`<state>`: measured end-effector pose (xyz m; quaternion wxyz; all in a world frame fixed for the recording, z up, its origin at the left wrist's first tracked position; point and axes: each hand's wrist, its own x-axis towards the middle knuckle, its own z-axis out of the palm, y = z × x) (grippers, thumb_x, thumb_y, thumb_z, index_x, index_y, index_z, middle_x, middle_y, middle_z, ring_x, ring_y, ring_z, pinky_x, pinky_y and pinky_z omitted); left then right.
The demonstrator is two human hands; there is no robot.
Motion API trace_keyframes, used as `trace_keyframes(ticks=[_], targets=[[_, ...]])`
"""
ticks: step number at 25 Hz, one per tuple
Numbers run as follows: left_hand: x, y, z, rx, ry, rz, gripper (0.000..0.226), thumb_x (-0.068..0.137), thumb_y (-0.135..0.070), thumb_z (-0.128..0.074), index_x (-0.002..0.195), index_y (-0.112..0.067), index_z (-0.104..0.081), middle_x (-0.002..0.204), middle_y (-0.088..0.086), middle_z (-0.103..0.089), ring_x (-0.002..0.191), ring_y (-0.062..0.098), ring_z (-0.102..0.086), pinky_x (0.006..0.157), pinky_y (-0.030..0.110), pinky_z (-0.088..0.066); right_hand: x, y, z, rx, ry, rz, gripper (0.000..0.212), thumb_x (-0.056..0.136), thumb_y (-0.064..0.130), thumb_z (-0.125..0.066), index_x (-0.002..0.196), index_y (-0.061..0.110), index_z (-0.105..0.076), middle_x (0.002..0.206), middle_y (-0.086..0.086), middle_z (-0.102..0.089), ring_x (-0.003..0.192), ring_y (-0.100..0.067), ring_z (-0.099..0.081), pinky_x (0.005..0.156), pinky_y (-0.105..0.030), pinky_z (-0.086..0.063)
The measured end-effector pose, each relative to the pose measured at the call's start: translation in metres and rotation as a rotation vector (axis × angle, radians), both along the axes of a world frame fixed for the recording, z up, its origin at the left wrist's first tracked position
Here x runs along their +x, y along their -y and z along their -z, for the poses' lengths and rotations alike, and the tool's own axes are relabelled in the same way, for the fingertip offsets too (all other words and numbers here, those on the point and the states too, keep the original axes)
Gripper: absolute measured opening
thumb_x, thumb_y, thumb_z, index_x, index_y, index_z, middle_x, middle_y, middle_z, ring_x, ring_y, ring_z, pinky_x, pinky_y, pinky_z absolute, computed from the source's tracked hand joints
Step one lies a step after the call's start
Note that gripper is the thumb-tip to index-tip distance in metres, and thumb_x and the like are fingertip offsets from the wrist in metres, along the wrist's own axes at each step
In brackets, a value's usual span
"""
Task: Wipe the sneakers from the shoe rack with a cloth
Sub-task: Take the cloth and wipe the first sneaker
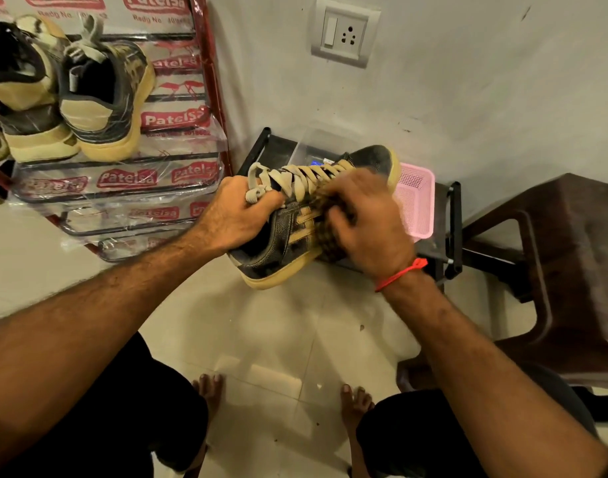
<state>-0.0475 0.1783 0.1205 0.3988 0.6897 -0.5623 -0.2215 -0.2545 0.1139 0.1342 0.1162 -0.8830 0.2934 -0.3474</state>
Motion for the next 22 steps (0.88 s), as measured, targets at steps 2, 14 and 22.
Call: trace_keyframes(ticks=[2,14,22], targets=[[-0.004,0.000,0.002,0.019,0.041,0.008,0.026,0.094,-0.035,-0.057,0.078,-0.018,-0.068,0.071,0.000,-0.069,0.063,0.012,-0.066,0.059,0.036,-0.057,-0.017,0.022,-0.007,0.049,0.047,0.213,0.016,0.085,0.005,-0.065,0.100,0.009,-0.067,0.101,-0.009,-0.064,0.098,-0.025,-0.057,0.099,-0.021,-0.039],[-0.005,-0.005,-0.004,-0.072,0.186,0.058,0.059,0.084,-0.058,-0.044,0.086,-0.007,-0.074,0.070,0.004,-0.071,0.062,0.018,-0.068,0.059,0.041,-0.059,-0.047,0.043,-0.005,0.037,0.090,0.492,0.015,0.091,0.013,-0.061,0.104,0.009,-0.064,0.104,-0.009,-0.062,0.098,-0.020,-0.055,0.085,-0.025,-0.045],[-0.008,-0.002,0.003,-0.111,0.088,-0.136,0.027,0.094,-0.034,-0.058,0.076,-0.018,-0.069,0.068,0.000,-0.068,0.060,0.004,-0.064,0.055,0.016,-0.050,0.012,-0.019,0.010,0.123,0.084,-0.016,0.020,0.082,0.002,-0.068,0.102,0.006,-0.067,0.106,-0.010,-0.063,0.102,-0.024,-0.058,0.092,-0.042,-0.050]])
